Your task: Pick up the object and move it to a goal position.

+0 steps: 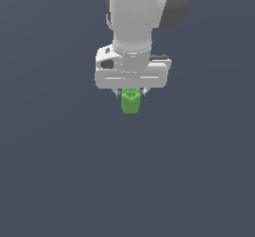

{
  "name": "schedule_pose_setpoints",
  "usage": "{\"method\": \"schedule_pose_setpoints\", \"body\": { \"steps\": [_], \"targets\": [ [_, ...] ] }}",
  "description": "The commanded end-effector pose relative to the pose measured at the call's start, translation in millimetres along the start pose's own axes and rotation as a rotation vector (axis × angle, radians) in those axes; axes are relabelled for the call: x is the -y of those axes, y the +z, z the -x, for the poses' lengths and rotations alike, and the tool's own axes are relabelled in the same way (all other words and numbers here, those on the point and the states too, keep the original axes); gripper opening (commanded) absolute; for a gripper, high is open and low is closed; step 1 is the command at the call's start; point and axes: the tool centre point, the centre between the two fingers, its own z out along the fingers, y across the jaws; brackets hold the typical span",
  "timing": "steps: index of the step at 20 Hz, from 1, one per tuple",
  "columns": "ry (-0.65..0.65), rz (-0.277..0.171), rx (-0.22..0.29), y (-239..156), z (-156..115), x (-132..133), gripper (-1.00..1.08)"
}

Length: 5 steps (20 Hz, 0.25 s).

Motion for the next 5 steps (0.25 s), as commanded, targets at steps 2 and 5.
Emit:
{"method": "schedule_pose_setpoints", "body": {
  "steps": [2, 5],
  "targets": [
    [0.001, 0.0, 0.001, -10.1, 0.5, 3.5, -1.0],
    [0.001, 0.0, 0.001, -12.6, 0.4, 4.4, -1.0]
  ]
}}
